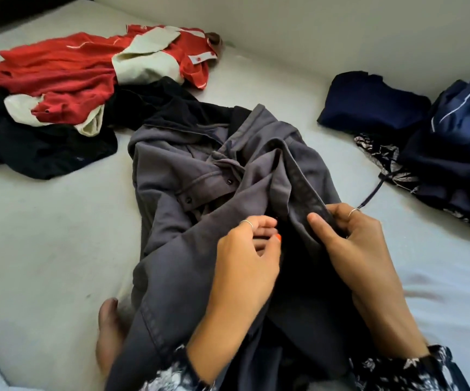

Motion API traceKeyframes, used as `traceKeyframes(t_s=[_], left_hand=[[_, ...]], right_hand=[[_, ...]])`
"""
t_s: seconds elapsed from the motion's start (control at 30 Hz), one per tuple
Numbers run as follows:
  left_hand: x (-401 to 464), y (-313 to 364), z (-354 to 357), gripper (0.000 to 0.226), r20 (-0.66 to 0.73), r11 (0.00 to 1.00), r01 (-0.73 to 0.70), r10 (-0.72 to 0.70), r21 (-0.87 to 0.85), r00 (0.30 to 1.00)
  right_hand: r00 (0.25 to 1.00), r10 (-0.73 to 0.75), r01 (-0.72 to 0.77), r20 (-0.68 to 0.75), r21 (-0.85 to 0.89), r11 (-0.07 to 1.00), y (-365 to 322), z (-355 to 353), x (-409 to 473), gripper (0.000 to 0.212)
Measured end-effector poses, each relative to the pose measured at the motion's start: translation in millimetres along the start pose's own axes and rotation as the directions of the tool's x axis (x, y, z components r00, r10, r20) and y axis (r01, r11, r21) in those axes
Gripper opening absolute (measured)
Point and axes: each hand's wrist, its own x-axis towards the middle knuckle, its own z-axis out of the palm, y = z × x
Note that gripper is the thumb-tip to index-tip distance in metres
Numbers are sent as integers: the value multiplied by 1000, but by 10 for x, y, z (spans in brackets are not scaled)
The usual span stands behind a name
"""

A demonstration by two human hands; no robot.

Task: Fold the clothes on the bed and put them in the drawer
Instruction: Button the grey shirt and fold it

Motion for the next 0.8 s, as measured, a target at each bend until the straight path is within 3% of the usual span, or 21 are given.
traceKeyframes(t_s=[0.17,0.37,0.5,0.67,0.73,0.8], left_hand=[[252,-221,55,18,-113,958,-99,133,270,985],[417,-230,212,31,-125,884,-219,293,413,948],[402,-185,321,21,-119,914,-254,303,316,945],[374,-89,132,16,-139,954,-226,256,199,957],[362,33,-15,11,-99,980,-160,172,122,980],[353,200,-165,4,41,993,-1,6,-116,999]], right_hand=[[997,58,-60,50,42,997,15,5,-8,10],[987,127,-137,95,111,984,-32,26,-22,16],[983,143,-161,114,176,971,-68,15,-48,17],[971,173,-225,163,398,890,-141,-69,-64,15],[975,131,-202,180,462,864,-196,-121,-74,11],[978,72,-159,194,483,861,-270,-162,-89,12]])
